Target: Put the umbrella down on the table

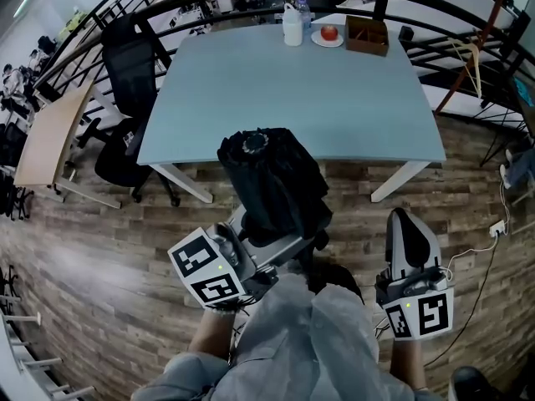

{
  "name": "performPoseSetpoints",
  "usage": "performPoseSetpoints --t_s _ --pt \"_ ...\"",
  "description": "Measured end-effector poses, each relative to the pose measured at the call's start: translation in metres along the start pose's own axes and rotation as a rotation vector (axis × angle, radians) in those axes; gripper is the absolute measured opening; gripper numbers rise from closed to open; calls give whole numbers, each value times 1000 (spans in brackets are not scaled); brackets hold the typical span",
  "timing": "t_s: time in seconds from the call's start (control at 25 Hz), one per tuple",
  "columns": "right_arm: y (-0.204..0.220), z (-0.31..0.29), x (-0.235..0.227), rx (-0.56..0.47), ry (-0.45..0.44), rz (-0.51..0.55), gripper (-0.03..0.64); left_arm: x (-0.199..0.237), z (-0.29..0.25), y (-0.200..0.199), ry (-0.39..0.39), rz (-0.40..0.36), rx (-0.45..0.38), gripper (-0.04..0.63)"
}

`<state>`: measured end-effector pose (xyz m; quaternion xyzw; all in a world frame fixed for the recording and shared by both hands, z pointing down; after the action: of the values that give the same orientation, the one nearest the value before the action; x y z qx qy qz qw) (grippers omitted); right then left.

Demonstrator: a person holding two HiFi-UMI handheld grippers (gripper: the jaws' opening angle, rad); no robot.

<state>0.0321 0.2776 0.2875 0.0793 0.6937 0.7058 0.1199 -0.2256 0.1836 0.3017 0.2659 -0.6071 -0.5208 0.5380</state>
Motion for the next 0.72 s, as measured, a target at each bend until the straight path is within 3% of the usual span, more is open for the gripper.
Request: performPoseSetpoints --t_s 0.16,0.72 --pt "2 -10 -6 -3 -16 -5 -5 5 -5 0 -9 -2 5 265" --pt "-3 -88 -111 -1 -120 -49 -5 45 -103 -13 -101 6 3 265"
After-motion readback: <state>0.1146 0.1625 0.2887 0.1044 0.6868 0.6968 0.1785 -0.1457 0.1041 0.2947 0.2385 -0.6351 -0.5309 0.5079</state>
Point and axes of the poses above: the fingertips, and each gripper's own axes: z backward along the fingers, x to its left, y out of its underside, the point moved 10 cm from there along z, backward along the fingers, and after that the axes turned 4 degrees about -z, right-handed, at the moved point
